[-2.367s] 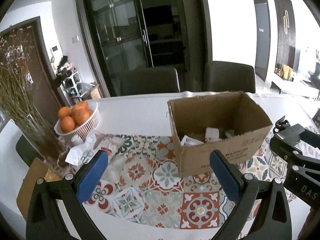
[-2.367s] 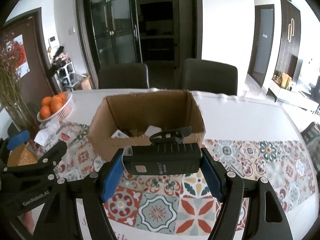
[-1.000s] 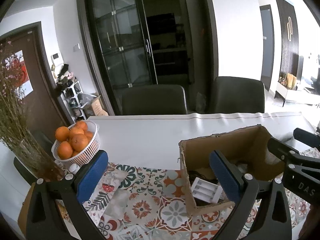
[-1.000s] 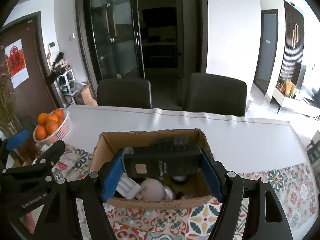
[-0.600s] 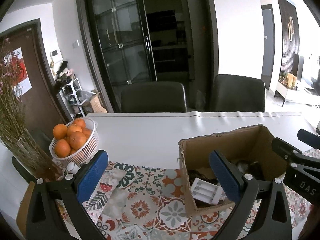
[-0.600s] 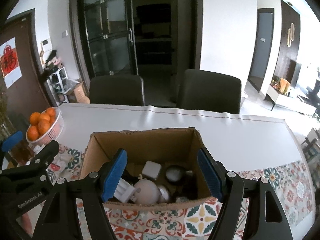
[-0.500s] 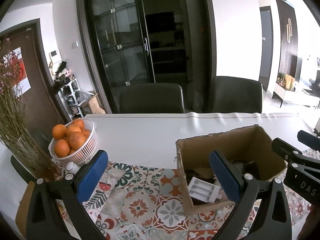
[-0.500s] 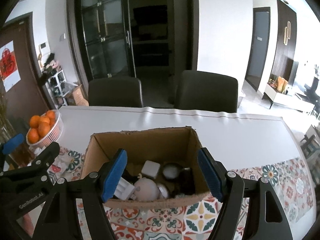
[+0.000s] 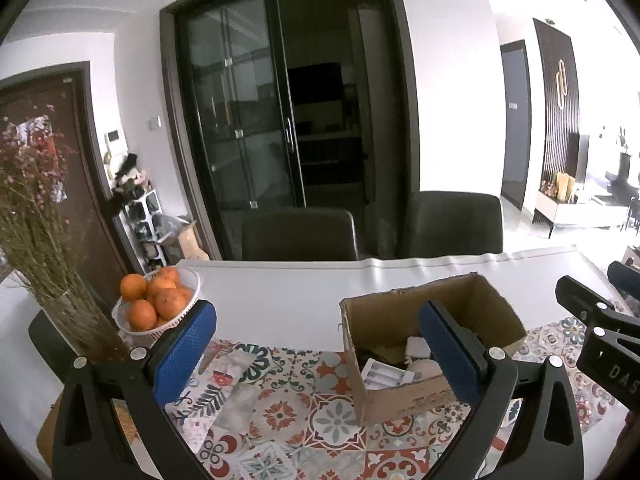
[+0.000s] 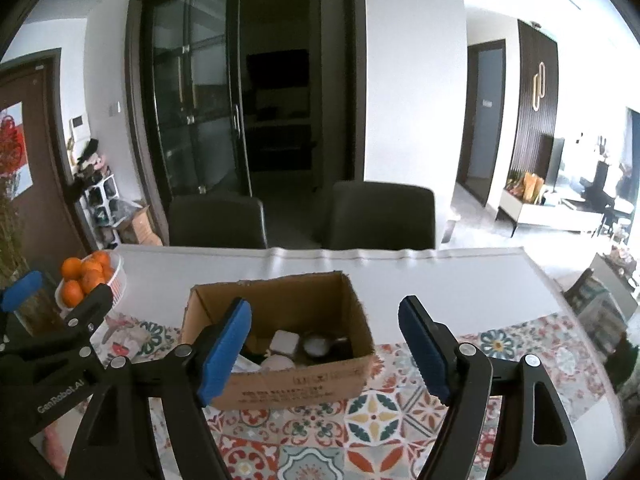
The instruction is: Organize rigid objects
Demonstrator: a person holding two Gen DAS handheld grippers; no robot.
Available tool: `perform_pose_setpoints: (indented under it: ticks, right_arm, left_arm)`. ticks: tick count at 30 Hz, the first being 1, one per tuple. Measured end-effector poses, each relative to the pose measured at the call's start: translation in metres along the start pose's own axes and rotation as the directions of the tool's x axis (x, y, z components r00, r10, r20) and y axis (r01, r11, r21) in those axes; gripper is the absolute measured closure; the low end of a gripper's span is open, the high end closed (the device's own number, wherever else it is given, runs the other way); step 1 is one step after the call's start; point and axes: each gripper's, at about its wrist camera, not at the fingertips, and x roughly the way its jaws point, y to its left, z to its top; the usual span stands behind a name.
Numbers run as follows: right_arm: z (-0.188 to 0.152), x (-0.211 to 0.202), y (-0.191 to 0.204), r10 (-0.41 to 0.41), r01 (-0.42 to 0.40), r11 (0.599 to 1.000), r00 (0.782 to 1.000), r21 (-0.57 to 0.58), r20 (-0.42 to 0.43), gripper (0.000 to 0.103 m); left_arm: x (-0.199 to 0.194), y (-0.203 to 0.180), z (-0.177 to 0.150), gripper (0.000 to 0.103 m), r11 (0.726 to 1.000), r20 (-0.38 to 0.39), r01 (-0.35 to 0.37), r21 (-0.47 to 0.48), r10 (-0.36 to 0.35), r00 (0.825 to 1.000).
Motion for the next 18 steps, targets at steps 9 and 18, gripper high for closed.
perform_pose_setpoints:
  ticks: [9, 18]
  right_arm:
    - [-0.012, -0.047, -0.006, 0.002, -0.003, 1.000, 0.999, 0.027, 0.040, 0.020]
    - [-0.028, -0.079, -0.013, -0.007, 0.005, 0.999, 0.999, 0.039, 0.051, 0.020]
  left_arm:
    - [-0.047, 0.002, -0.008, 0.000, 1.000, 0.043, 0.020, 0.007, -0.021, 0.999]
    - [-0.075, -0.001, -0.020, 0.000, 0.998, 0.034, 0.060, 0.005, -0.061, 0.998]
